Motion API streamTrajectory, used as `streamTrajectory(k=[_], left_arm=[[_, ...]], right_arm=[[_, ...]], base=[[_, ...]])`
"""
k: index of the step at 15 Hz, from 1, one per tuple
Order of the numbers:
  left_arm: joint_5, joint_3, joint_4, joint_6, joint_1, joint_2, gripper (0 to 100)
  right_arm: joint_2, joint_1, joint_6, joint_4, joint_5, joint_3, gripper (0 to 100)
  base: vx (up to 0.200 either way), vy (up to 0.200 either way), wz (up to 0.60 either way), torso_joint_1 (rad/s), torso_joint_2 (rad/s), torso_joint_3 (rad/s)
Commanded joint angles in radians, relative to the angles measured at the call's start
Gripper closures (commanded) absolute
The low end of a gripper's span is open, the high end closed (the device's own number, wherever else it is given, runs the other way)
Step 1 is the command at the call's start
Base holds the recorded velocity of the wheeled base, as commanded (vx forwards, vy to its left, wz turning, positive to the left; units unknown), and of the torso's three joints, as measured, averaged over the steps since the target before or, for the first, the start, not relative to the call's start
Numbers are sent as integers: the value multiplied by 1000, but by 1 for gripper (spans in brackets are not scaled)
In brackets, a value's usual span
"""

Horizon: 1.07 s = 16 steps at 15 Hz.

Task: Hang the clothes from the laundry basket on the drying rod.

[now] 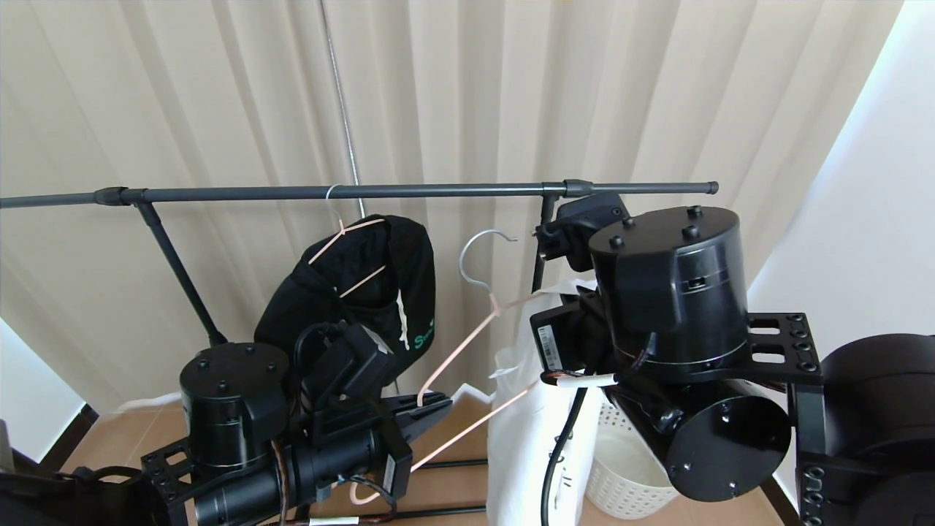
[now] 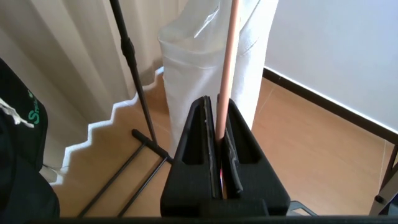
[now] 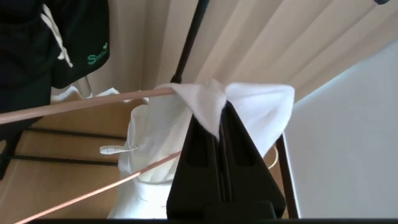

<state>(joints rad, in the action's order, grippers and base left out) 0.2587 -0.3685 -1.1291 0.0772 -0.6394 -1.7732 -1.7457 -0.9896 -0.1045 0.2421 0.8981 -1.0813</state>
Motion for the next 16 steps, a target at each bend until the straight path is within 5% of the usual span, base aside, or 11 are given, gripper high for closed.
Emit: streamTrajectory(k=[1, 9, 16], left_arm=[[-1, 0, 0, -1, 0, -2, 100], [-1, -10, -11, -4, 3, -17, 100], [2, 14, -149, -48, 17, -26, 100]], right_arm=[[-5, -31, 0, 2, -1, -3, 100], [-9, -104, -11, 48, -7, -17, 100], [-3, -112, -9, 62, -16, -19, 100]], base=[[0, 0, 0, 0, 0, 0], [0, 0, 0, 0, 0, 0], [0, 0, 0, 0, 0, 0]])
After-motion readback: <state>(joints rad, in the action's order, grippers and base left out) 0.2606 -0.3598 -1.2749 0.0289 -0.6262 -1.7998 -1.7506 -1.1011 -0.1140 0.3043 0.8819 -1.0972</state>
